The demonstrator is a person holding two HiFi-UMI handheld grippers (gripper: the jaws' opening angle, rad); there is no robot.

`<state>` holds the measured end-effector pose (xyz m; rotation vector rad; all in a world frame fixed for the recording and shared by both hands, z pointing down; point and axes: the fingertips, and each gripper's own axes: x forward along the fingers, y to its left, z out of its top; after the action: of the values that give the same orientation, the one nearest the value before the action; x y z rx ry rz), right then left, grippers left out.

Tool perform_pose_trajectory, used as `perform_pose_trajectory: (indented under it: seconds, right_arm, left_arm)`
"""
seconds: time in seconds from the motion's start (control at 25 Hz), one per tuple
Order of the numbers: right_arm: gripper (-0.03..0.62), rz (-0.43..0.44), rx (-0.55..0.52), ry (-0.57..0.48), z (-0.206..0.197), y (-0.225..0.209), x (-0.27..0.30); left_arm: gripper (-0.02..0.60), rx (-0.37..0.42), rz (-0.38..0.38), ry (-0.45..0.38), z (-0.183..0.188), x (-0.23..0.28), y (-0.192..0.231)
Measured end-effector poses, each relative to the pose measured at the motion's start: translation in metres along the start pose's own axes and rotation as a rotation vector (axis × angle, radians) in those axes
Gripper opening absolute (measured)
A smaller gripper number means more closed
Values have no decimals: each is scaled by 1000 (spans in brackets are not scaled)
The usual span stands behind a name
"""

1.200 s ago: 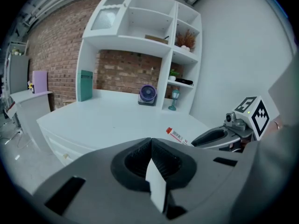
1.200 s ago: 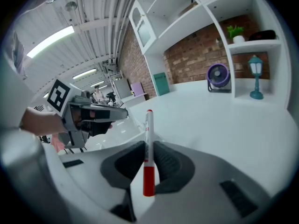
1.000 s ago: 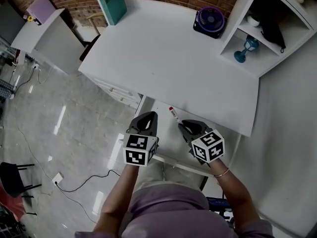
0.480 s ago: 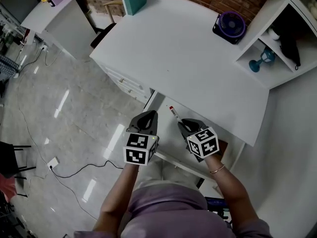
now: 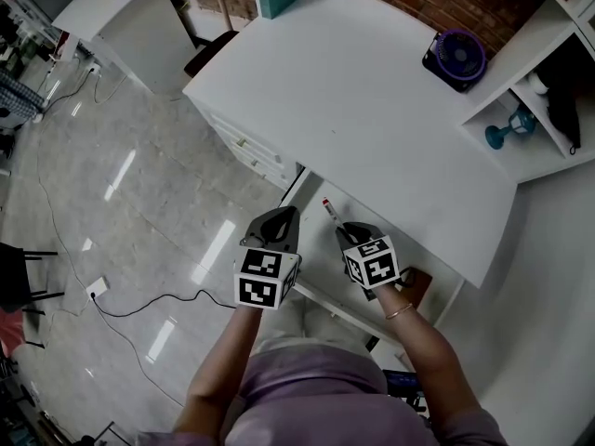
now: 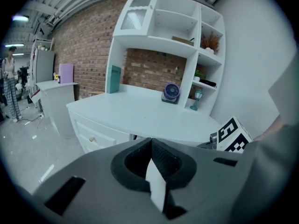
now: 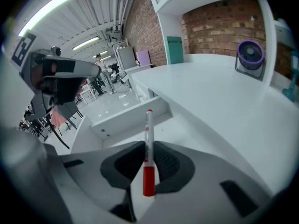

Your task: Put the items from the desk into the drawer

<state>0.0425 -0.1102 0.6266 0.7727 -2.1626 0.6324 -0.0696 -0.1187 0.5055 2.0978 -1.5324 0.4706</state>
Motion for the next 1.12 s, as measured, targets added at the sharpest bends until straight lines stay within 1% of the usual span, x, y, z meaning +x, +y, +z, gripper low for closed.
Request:
perform_pose_trajectory:
  seconds: [0.64,0.84,1.12]
  right_arm:
    - [69,-87,-76,171,-15,-12,57]
    - [69,-110,-100,196,-16,-15,67]
    - [69,-123,-106,229,-19,-20,77]
  left_arm:
    - [-2,-45,22,16,-4,8,31]
    - [-2,-62,29,23,-8,9,41]
    - [0,-80,33,33,-11,12,50]
